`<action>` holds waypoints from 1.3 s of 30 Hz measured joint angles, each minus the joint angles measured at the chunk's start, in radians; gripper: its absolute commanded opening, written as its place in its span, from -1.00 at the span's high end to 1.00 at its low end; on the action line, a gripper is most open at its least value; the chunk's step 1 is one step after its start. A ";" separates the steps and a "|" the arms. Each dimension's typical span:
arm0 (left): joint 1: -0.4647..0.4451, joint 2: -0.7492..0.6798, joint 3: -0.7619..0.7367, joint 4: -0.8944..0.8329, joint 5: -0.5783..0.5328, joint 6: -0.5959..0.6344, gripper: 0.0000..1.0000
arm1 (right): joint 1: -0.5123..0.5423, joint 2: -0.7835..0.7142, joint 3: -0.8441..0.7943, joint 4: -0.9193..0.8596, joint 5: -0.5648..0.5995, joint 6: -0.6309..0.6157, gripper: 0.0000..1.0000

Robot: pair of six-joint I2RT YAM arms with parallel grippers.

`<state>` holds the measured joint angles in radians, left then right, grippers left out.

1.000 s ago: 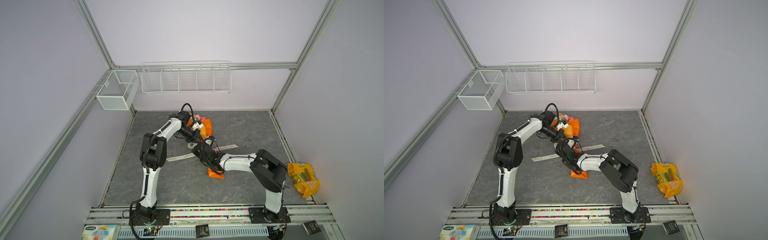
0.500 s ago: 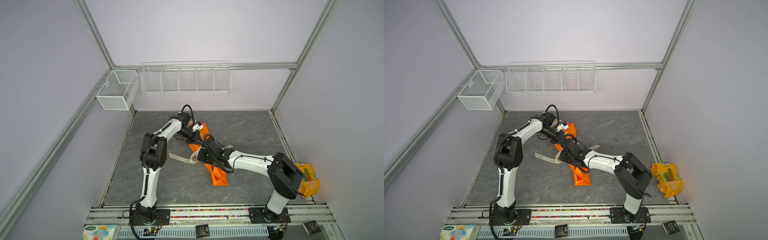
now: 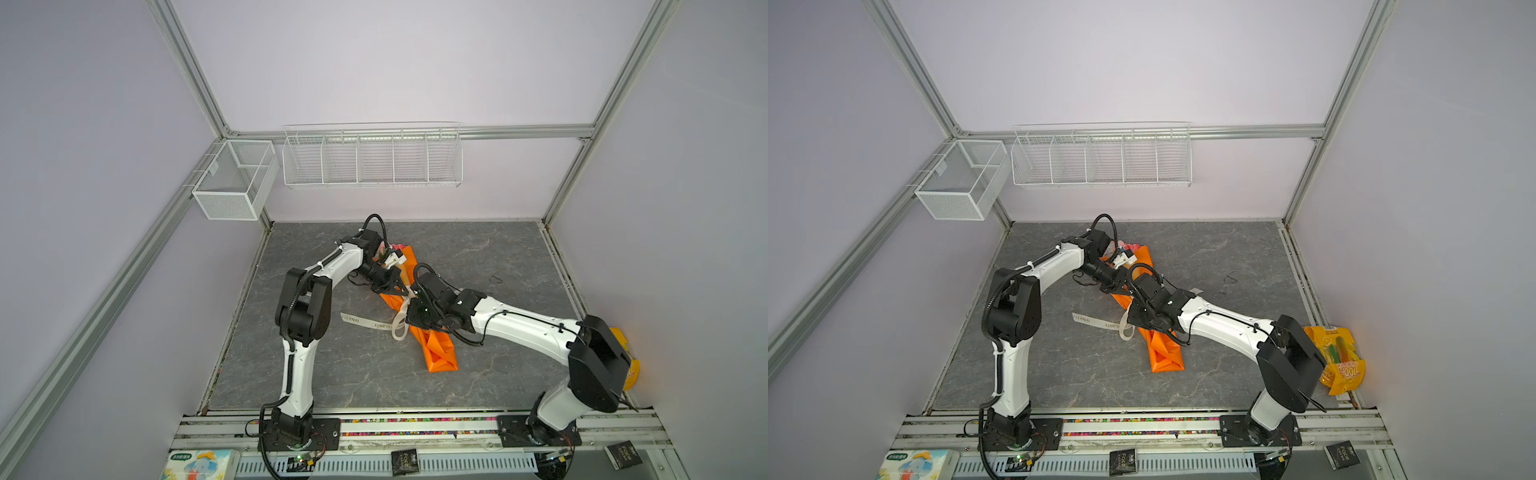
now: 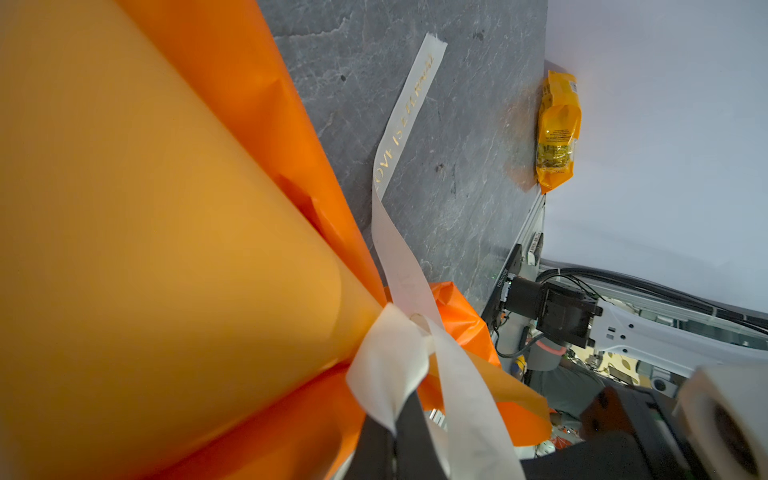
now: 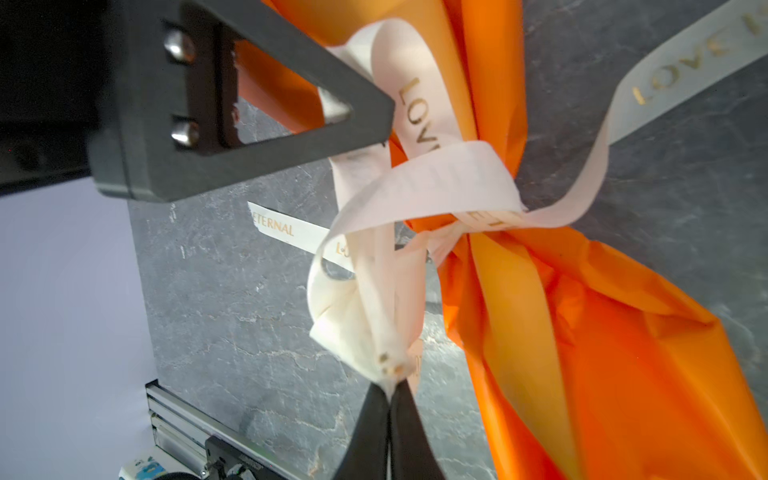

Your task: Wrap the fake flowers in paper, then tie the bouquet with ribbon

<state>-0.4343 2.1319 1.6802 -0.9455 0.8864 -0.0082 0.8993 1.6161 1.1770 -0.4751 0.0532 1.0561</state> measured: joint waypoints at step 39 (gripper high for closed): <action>-0.042 -0.126 -0.221 0.288 -0.014 -0.104 1.00 | -0.119 0.201 0.369 -0.697 0.023 -0.471 0.30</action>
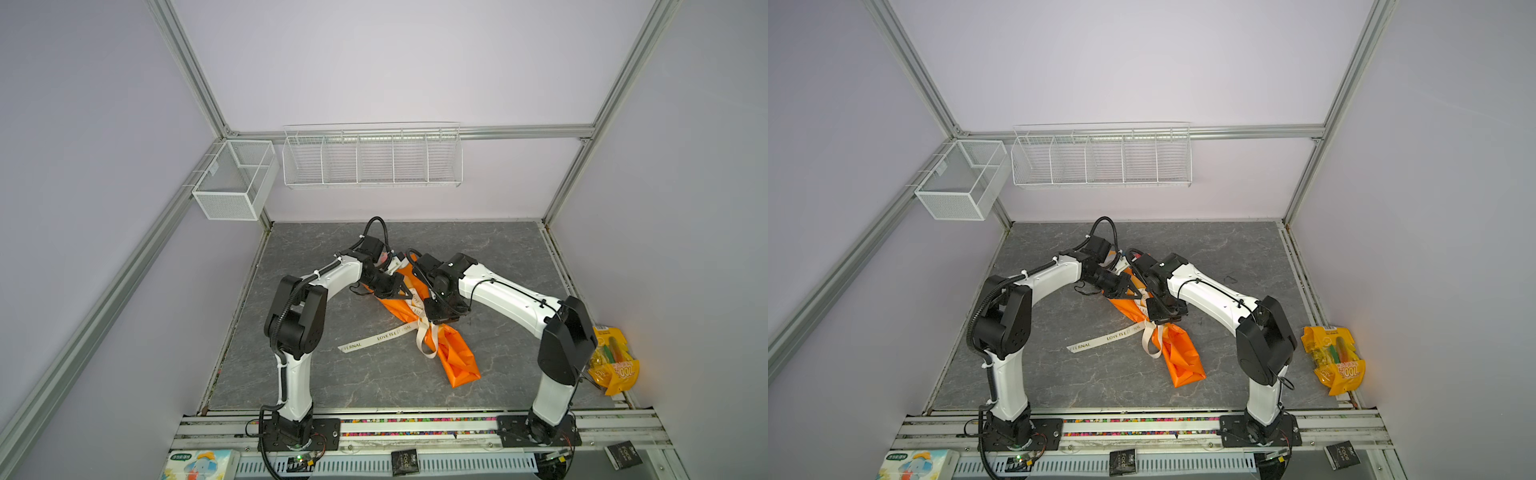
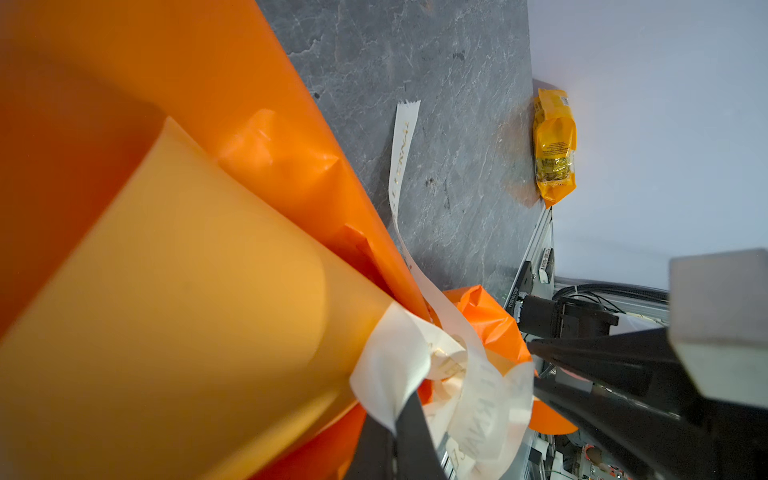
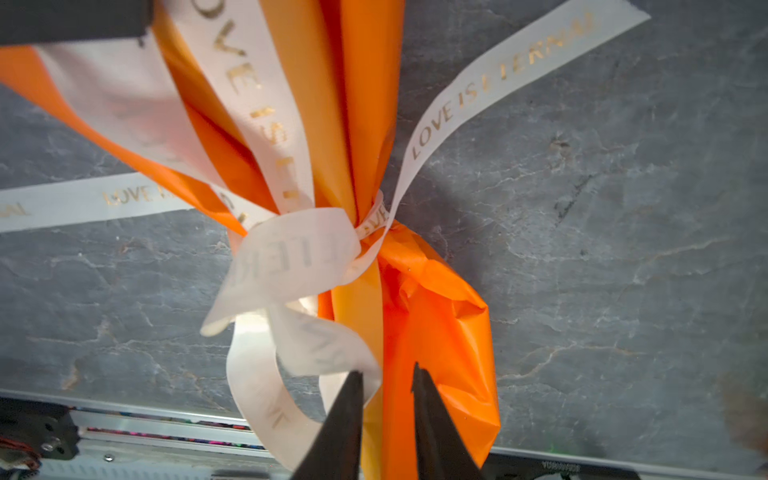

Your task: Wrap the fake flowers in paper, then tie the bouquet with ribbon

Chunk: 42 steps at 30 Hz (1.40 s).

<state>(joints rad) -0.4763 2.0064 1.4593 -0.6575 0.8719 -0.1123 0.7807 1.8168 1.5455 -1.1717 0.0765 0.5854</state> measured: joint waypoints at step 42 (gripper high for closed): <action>-0.004 0.000 0.000 -0.006 0.012 0.000 1.00 | 0.247 -0.115 -0.314 0.548 0.111 0.501 -0.01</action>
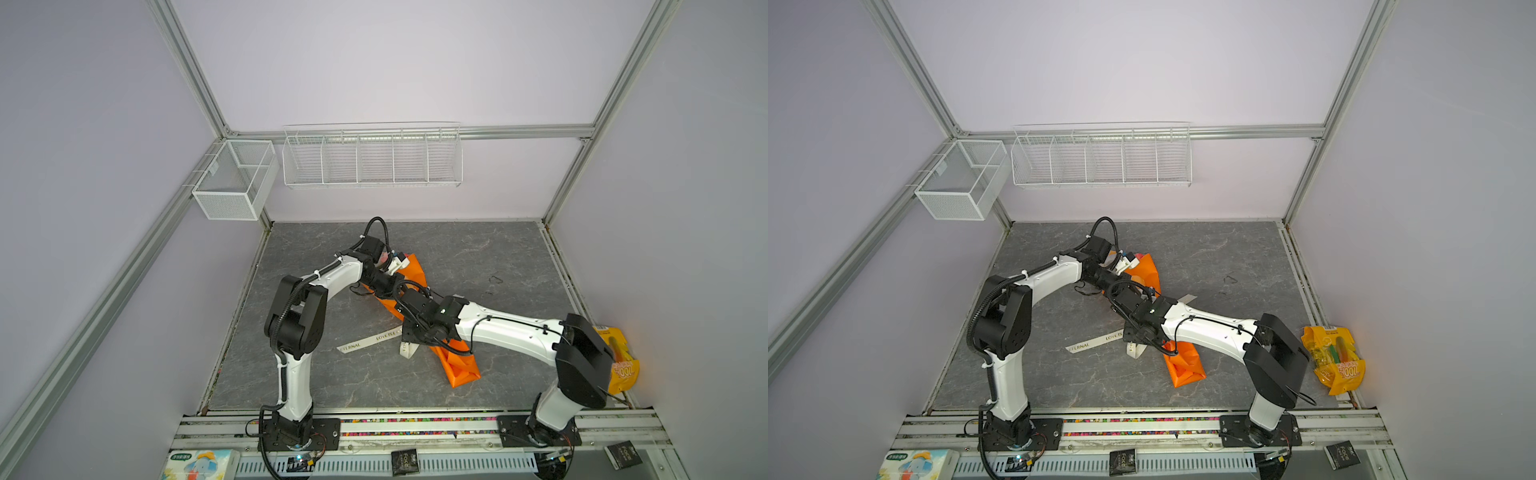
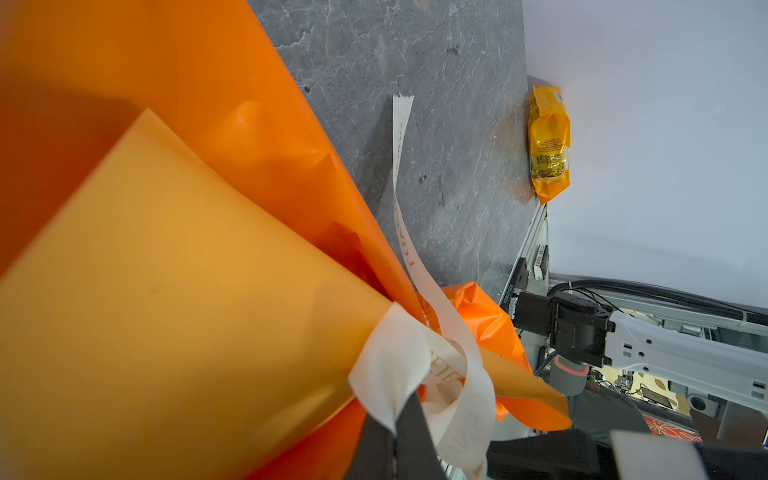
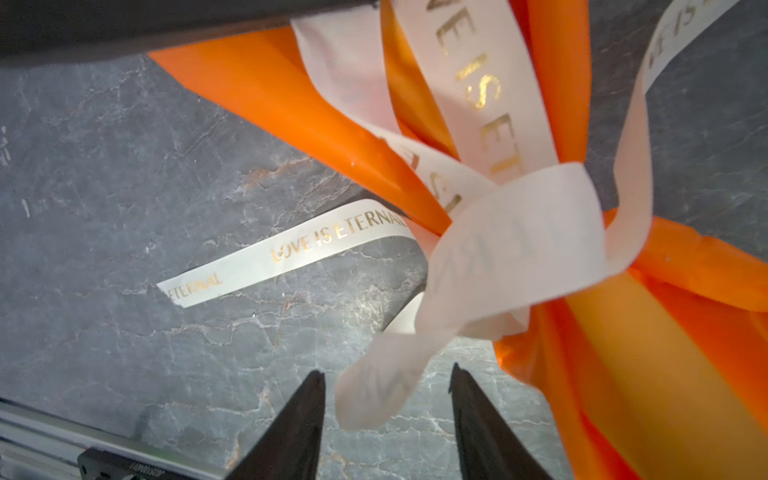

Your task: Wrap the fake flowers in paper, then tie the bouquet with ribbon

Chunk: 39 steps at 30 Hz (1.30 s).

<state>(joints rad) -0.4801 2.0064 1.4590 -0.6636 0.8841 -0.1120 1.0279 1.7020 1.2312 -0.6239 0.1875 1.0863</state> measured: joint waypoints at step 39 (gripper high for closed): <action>-0.004 -0.114 -0.157 0.087 -0.090 -0.050 1.00 | -0.177 -0.032 0.103 -0.417 -0.048 -0.223 0.87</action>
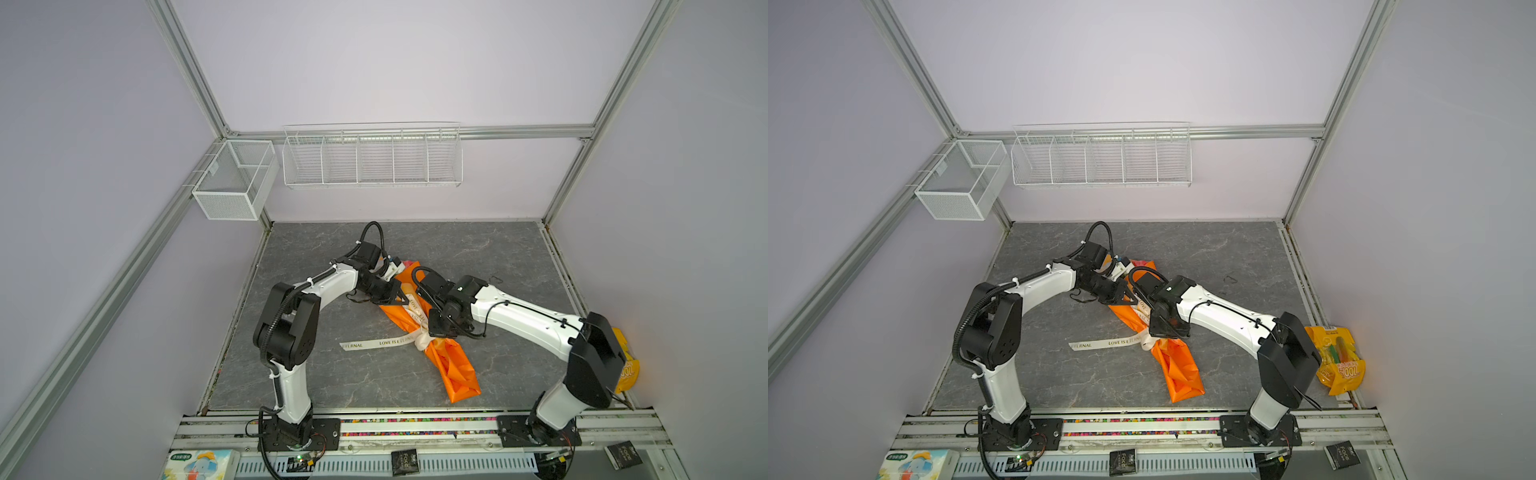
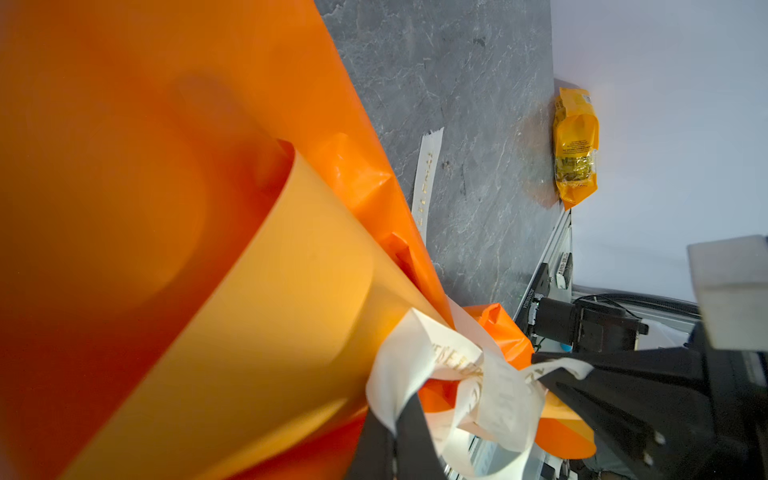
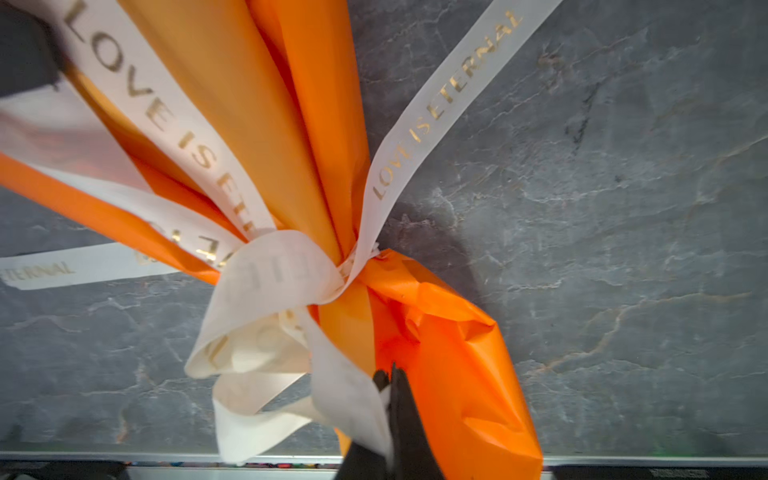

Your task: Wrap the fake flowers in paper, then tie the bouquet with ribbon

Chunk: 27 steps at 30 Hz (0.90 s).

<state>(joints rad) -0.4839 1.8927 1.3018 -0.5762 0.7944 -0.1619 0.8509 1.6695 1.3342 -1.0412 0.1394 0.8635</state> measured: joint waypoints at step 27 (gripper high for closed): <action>0.013 -0.215 -0.246 0.091 -0.195 -0.043 1.00 | -0.285 0.104 -0.039 -0.090 -0.065 -0.471 0.87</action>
<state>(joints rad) -0.4713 1.6779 1.0561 -0.4850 0.5995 -0.2047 0.5655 1.7737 1.2957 -1.1313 0.0742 0.3927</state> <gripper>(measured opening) 0.047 0.068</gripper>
